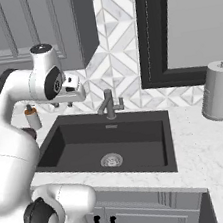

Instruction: Pick the pan and sponge and place them into the sink. Then turn on the water.

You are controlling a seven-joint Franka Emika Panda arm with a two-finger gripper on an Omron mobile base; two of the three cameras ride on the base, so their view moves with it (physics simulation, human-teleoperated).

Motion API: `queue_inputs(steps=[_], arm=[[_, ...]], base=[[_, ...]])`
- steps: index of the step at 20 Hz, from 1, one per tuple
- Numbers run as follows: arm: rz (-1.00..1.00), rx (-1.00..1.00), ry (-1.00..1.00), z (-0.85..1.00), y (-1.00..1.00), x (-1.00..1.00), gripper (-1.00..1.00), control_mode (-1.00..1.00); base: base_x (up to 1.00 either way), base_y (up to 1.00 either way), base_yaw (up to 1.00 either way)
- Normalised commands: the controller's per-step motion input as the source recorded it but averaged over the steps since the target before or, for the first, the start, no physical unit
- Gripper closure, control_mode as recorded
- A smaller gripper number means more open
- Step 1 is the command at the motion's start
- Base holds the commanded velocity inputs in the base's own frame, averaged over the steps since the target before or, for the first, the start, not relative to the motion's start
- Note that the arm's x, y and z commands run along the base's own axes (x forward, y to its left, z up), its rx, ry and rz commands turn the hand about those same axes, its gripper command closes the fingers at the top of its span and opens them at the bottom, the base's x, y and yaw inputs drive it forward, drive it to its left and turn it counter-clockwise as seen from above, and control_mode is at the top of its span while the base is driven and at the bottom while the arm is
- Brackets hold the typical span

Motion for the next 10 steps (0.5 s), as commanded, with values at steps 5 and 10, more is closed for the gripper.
queue_inputs(steps=[5, 10], arm=[[0.0, -0.01, 0.01, -0.03, 0.38, -0.09, -1.0, -1.0], [0.0, 0.0, 0.0, -0.15, 0.68, -0.29, -1.0, -1.0]], base=[[0.0, 0.0, 0.0], [0.0, 0.0, 0.0]])
